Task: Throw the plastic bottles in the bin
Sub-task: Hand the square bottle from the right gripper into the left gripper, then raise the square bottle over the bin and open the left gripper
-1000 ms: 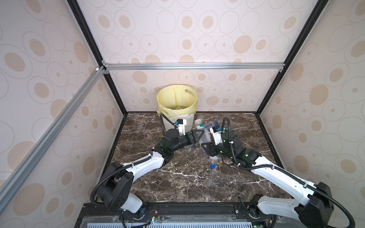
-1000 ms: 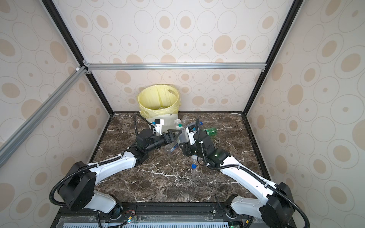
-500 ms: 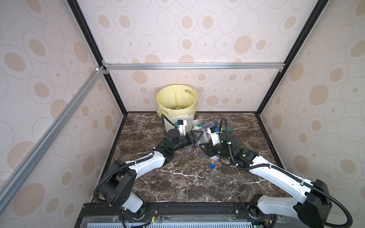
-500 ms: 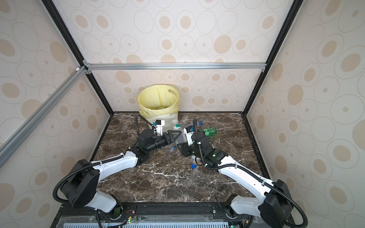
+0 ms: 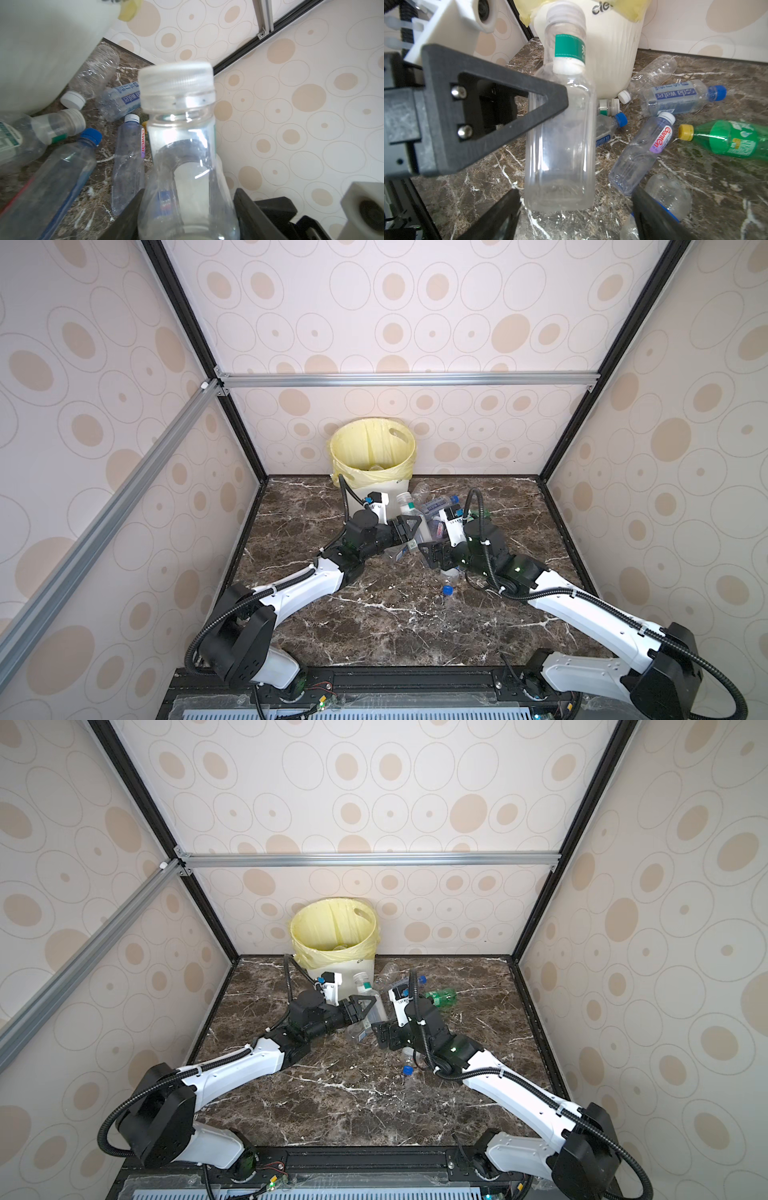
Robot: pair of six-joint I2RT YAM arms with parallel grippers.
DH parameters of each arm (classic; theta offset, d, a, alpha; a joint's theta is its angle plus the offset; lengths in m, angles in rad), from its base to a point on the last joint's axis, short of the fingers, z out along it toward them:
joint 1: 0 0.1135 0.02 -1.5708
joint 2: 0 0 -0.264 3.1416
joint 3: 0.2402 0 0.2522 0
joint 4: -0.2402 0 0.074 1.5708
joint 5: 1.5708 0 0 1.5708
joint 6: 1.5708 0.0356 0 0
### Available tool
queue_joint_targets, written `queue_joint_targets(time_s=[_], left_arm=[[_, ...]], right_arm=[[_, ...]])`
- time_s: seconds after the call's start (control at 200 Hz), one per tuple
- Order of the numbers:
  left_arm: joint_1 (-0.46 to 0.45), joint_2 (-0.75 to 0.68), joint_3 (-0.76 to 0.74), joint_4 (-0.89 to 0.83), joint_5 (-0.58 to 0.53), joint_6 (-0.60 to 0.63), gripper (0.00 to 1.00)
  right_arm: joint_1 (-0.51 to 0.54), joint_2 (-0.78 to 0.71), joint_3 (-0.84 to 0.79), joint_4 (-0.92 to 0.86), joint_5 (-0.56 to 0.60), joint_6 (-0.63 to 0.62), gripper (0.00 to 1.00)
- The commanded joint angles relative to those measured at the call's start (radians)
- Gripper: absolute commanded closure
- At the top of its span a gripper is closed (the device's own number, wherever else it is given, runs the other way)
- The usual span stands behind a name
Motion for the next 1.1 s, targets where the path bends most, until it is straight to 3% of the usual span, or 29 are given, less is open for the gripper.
queue_joint_targets(time_s=[0.0, 0.08, 0.29, 0.715, 0.835, 1.095], left_arm=[[0.008, -0.060, 0.081, -0.100, -0.090, 0.110, 0.36], [0.008, -0.084, 0.113, -0.156, -0.133, 0.166, 0.36], [0.011, -0.121, 0.236, -0.291, -0.258, 0.327, 0.36], [0.030, -0.117, 0.535, -0.395, -0.520, 0.640, 0.35], [0.052, -0.084, 0.571, -0.444, -0.499, 0.598, 0.36], [0.057, -0.135, 0.376, -0.366, -0.421, 0.490, 0.32]], right_arm=[[0.007, -0.041, -0.014, 0.001, 0.057, -0.024, 0.06], [0.007, -0.044, 0.000, -0.005, 0.089, -0.030, 0.00], [0.006, -0.016, 0.072, -0.041, 0.126, -0.067, 0.00], [0.012, 0.116, 0.321, -0.029, 0.058, -0.120, 0.00], [0.013, 0.185, 0.344, -0.078, 0.119, -0.099, 0.00], [-0.013, 0.220, 0.177, -0.067, 0.135, 0.024, 0.00]])
